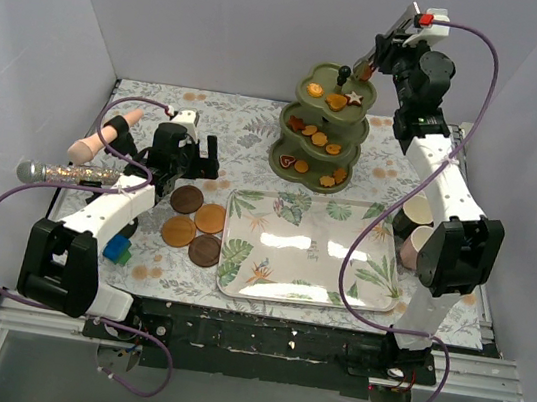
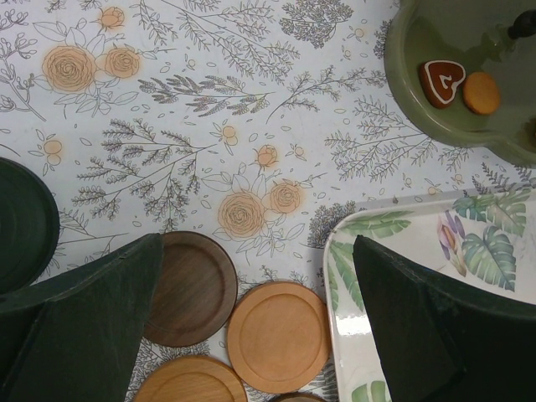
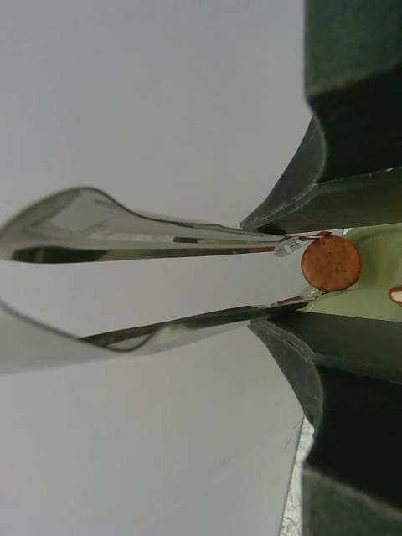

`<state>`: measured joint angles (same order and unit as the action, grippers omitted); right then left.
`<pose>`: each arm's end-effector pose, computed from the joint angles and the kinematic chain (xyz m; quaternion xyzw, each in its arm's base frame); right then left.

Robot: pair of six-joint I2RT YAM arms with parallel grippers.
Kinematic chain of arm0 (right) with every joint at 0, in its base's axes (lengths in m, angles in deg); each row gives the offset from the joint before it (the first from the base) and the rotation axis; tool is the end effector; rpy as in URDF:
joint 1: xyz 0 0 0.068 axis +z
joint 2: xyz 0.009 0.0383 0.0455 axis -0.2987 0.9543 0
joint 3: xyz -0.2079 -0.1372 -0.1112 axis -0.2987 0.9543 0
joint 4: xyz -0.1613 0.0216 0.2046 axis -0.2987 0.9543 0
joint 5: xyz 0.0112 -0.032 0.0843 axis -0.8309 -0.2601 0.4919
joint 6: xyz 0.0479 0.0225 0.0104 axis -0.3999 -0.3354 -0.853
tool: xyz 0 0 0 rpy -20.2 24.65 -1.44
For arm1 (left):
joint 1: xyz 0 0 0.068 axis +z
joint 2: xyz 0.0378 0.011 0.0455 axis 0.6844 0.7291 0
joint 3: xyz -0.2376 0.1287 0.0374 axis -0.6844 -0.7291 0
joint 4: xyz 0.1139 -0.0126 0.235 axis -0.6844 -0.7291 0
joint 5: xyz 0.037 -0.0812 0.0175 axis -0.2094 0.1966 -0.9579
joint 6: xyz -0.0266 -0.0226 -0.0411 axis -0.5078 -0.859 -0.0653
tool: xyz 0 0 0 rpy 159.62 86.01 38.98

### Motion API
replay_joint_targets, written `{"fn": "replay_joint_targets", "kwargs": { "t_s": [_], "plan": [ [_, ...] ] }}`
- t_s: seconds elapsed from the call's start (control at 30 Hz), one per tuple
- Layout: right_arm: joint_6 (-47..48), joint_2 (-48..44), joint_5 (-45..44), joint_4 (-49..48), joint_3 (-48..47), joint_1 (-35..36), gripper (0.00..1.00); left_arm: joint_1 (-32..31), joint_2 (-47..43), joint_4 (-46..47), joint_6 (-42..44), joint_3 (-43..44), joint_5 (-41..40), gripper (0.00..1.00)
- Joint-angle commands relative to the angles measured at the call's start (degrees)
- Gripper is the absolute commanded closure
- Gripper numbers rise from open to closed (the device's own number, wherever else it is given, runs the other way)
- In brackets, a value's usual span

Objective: Serve the afternoon tea
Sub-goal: Place the desert on the desert table.

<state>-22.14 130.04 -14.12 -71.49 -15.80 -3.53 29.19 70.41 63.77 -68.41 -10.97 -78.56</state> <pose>0.4279 0.1038 0.4522 -0.0290 0.5887 0.1174 0.7992 0.2955 -0.0726 0.2550 -0.2852 0.8368 -0.2390 0.4016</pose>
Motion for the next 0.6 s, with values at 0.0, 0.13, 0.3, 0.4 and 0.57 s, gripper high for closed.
{"fn": "replay_joint_targets", "kwargs": {
  "t_s": [0.0,0.13,0.3,0.4,0.57],
  "plan": [
    [-2.03,-0.36,1.93,-2.76,-2.93,-0.14,0.74,0.03,-0.32,0.56,0.73,0.2,-0.94,0.02],
    [-2.83,0.26,2.11,-2.58,-2.84,0.04,0.74,0.11,-0.41,0.47,0.73,0.37,-0.94,0.02],
    [-3.27,0.26,3.6,-2.23,-2.58,0.65,0.74,0.11,-0.23,0.3,0.82,0.46,-1.21,0.02],
    [-2.83,0.52,3.69,-1.61,-2.67,1.01,0.74,0.11,-0.32,0.3,0.73,0.38,-1.12,0.02],
    [-1.68,0.96,3.16,-0.47,-3.01,1.71,0.74,0.11,-0.23,0.12,0.82,0.55,-1.12,0.02]
  ]
}}
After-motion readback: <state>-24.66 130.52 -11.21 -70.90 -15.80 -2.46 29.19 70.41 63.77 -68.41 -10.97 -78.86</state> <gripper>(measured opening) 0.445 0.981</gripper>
